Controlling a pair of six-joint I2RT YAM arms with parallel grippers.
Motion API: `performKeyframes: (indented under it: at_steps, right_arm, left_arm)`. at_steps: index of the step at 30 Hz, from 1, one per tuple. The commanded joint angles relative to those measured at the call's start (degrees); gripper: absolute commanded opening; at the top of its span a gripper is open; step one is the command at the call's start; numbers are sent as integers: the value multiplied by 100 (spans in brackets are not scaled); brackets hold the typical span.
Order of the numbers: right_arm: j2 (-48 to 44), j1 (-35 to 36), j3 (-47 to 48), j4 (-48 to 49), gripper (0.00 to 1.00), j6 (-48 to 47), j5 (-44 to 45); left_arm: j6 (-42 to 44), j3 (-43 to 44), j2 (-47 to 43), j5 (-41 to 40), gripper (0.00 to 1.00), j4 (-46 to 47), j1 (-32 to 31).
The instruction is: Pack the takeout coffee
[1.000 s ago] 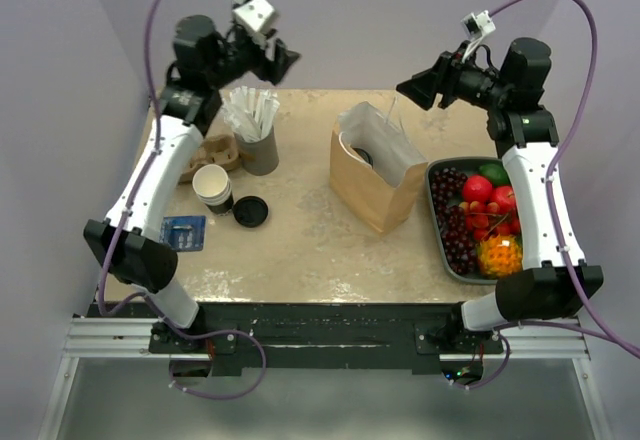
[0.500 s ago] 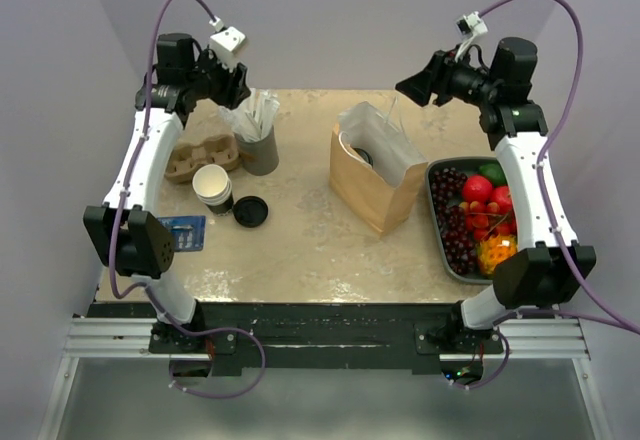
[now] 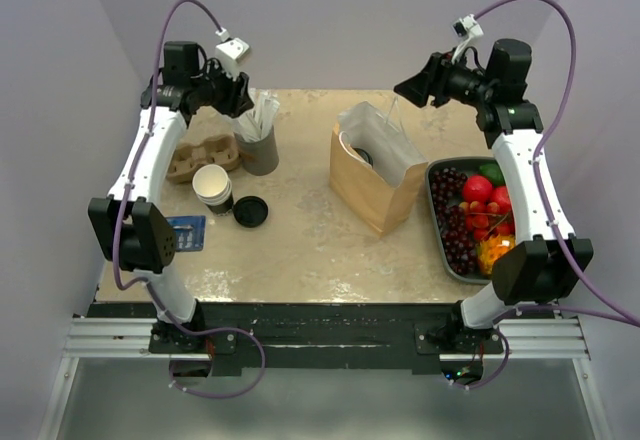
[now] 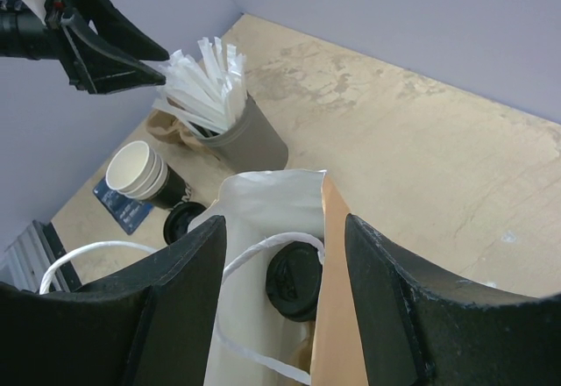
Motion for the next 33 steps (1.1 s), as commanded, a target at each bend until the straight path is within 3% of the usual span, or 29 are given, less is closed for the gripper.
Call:
performKeyframes:
  at_steps: [1,10,25,33]
  right_arm:
    - [-189,-20,-19,246,60,32,-69]
    - [-127,-20,34,150,60,-21,-42]
    - [-119,-20,60,88,60,-91,28]
    - [-84,-20,87,88,60,-91,28]
  left_arm:
    - [-189,111,245,539,47,222,21]
    - [-172,647,896,838,41,248,-216]
    - [-251,999,1222,548,33,424,-331]
    - [-189,990,1222,557,15,354,-331]
